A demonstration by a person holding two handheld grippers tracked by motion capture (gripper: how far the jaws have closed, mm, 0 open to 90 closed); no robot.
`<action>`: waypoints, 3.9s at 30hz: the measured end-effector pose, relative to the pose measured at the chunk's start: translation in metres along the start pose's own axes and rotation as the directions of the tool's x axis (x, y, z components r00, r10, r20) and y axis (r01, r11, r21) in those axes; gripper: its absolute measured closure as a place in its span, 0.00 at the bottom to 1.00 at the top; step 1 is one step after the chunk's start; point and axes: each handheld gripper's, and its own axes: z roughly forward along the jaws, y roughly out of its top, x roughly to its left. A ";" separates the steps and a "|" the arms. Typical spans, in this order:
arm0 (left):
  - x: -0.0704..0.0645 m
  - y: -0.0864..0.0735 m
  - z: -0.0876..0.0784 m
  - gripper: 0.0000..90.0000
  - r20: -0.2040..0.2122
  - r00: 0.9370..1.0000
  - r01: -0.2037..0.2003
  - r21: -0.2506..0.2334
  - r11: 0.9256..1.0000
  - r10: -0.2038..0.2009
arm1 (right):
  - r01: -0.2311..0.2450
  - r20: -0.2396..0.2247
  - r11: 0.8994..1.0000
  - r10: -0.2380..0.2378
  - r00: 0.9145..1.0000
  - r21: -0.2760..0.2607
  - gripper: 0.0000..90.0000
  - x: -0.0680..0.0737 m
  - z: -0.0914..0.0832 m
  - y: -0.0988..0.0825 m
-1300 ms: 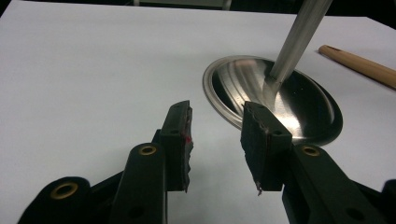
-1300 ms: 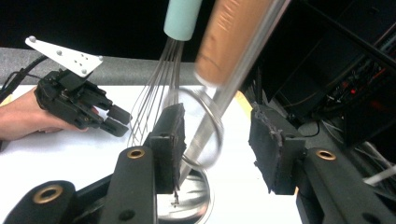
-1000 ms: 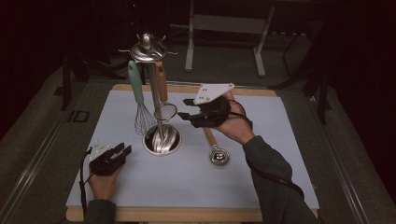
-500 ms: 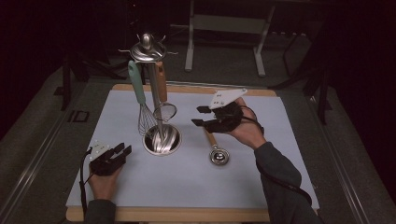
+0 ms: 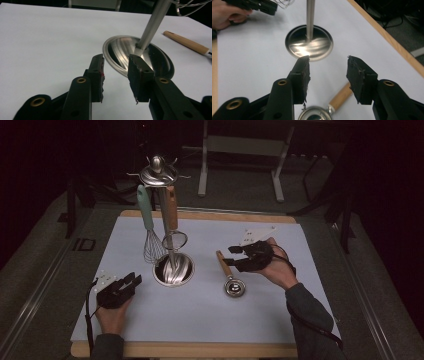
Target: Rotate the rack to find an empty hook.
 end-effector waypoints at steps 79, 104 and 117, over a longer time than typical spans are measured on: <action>-0.073 0.198 -0.064 1.00 0.283 0.949 0.062 -0.603 0.795 0.141 | -0.368 0.233 0.929 0.369 0.900 -0.051 0.58 -0.007 -0.003 -0.175; -0.083 0.224 -0.059 1.00 0.234 0.955 -0.003 -0.607 0.795 0.182 | -0.375 0.229 0.926 0.376 0.898 -0.048 0.58 -0.008 -0.004 -0.177; -0.065 0.230 -0.059 1.00 0.195 0.973 0.017 -0.598 0.801 0.125 | -0.379 0.228 0.924 0.379 0.897 -0.048 0.58 -0.008 -0.004 -0.179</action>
